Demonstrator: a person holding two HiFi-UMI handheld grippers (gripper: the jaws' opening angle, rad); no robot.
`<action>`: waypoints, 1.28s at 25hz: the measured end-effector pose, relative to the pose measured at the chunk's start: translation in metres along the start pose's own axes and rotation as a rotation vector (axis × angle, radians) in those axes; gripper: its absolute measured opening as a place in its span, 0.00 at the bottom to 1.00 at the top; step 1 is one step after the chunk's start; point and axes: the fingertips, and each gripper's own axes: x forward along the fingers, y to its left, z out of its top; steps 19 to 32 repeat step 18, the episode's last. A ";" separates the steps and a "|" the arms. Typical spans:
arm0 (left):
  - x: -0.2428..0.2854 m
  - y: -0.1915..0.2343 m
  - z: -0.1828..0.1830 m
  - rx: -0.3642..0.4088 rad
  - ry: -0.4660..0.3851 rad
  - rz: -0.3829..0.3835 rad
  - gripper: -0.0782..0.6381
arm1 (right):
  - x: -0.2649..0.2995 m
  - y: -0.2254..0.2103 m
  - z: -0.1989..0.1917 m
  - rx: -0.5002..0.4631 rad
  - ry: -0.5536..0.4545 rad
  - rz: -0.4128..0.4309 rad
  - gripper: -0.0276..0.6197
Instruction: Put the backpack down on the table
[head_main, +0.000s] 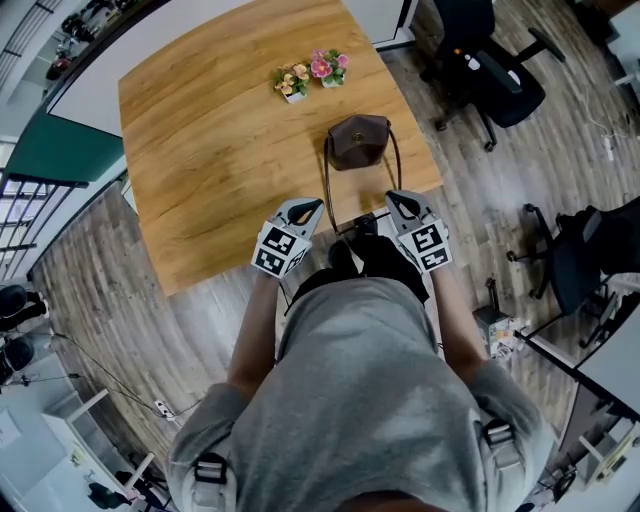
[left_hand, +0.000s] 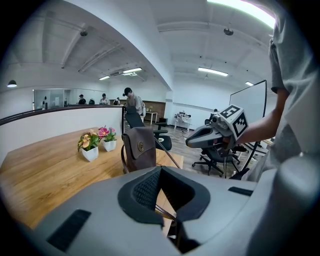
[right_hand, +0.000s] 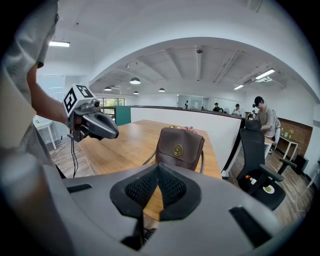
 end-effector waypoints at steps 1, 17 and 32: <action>-0.001 0.000 -0.001 -0.001 -0.001 -0.001 0.13 | 0.000 0.001 0.001 0.000 0.000 -0.003 0.05; -0.007 0.001 -0.001 0.025 -0.007 -0.030 0.13 | -0.006 0.009 -0.004 -0.006 0.017 -0.038 0.05; -0.007 0.002 -0.001 0.027 -0.008 -0.030 0.13 | -0.006 0.008 -0.003 -0.007 0.017 -0.040 0.05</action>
